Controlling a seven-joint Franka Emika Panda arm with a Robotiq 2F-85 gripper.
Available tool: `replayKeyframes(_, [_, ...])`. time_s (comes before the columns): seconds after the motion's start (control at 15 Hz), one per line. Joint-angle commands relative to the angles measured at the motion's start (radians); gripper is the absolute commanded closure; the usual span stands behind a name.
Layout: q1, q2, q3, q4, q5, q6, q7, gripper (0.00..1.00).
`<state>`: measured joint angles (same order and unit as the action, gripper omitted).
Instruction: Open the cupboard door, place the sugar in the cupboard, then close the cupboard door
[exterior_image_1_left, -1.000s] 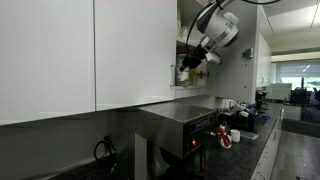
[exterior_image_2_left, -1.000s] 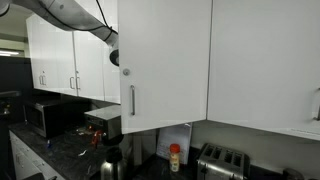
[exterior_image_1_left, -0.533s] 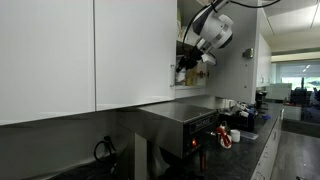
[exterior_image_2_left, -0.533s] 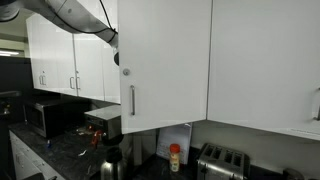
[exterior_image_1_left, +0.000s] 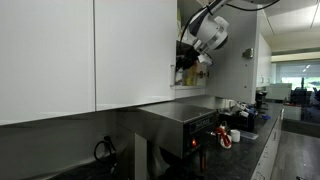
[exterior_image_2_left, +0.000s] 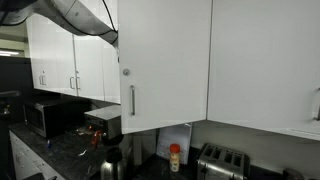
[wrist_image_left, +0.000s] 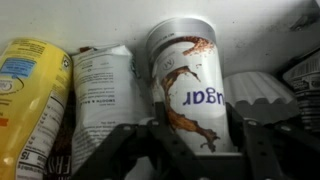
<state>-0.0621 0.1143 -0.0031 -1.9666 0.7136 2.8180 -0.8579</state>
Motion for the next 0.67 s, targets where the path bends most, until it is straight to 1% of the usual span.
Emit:
replayKeyframes(0.0, [-0.002, 0.027, 0.0, 0.055, -0.013, -0.022, -0.014, 0.68])
replayKeyframes(0.13, [-0.001, 0.031, 0.0, 0.058, -0.016, -0.024, -0.007, 0.68])
replayKeyframes(0.2, [-0.001, 0.03, 0.0, 0.057, -0.016, -0.024, -0.01, 0.18])
replayKeyframes(0.27, [-0.001, 0.03, 0.0, 0.057, -0.015, -0.025, -0.011, 0.17])
replayKeyframes(0.33, [-0.001, 0.029, 0.0, 0.056, -0.014, -0.026, -0.012, 0.11])
replayKeyframes(0.4, [-0.002, 0.028, 0.0, 0.056, -0.012, -0.026, -0.014, 0.03])
replayKeyframes(0.47, [-0.002, 0.026, 0.001, 0.058, -0.011, -0.027, -0.015, 0.0])
replayKeyframes(0.6, [-0.002, 0.023, 0.0, 0.061, -0.012, -0.027, -0.013, 0.0])
